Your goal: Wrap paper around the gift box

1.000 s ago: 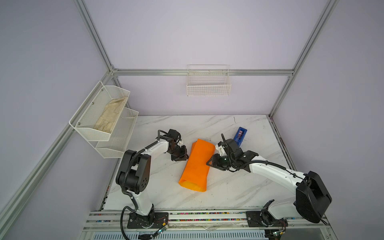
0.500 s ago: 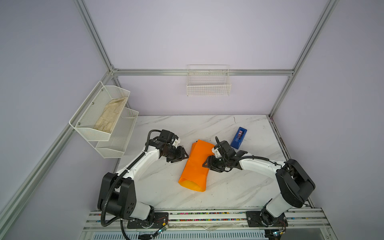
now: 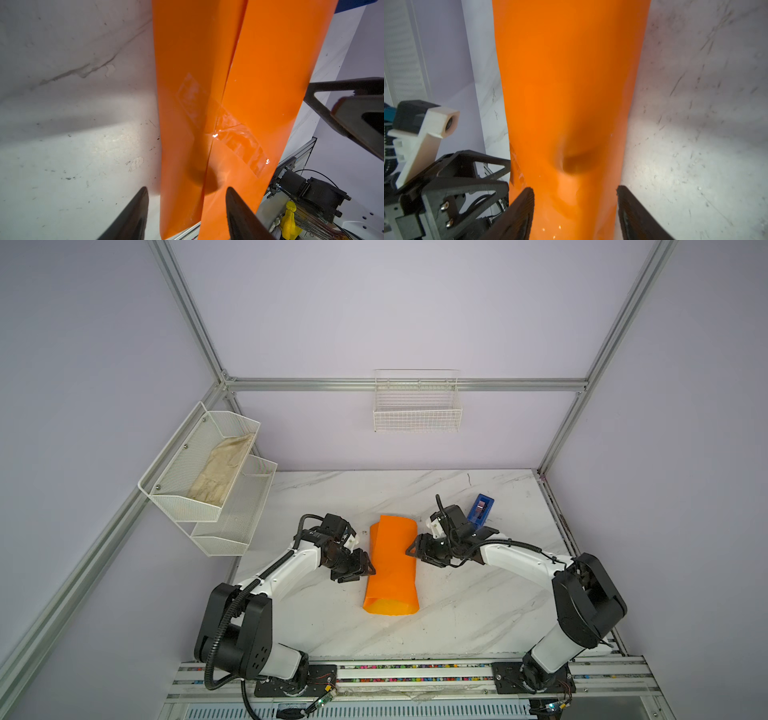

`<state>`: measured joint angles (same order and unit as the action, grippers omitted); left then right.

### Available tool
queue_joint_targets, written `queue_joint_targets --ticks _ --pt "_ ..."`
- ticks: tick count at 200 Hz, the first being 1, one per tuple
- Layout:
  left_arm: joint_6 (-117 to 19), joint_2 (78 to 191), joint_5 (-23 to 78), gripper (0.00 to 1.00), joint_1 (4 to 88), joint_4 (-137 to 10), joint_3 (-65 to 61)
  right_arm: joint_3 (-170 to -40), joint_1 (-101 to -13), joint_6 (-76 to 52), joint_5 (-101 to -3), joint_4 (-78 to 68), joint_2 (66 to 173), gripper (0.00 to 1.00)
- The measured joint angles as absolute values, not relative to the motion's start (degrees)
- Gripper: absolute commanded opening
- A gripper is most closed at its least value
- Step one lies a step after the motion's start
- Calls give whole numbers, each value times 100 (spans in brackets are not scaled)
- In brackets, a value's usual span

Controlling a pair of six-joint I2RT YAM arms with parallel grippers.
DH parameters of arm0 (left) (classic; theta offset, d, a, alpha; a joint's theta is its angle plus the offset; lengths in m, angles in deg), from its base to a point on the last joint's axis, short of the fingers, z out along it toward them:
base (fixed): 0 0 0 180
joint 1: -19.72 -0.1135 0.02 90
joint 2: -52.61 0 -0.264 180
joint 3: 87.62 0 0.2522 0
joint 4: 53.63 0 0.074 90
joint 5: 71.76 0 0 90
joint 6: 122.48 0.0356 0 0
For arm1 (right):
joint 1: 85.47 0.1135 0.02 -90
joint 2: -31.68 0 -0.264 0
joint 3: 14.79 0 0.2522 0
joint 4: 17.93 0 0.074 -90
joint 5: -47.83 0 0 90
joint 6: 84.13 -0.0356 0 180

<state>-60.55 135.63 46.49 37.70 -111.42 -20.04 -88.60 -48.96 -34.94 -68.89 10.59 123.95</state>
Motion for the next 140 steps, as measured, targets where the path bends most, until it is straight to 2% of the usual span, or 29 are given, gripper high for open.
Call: queue_joint_targets --ticks 34,65,140 --pt "-6105 13561 4618 59 4012 -11052 -2255 -8567 -4290 -3647 -6782 1175 11855 72" --pt "-6175 13460 4413 57 4130 -11052 -2463 -8290 -3748 -3890 -6397 1252 11794 72" --pt "-6337 13253 4045 52 4200 -10737 -2745 -7925 -3593 -4329 -5339 1131 11807 69"
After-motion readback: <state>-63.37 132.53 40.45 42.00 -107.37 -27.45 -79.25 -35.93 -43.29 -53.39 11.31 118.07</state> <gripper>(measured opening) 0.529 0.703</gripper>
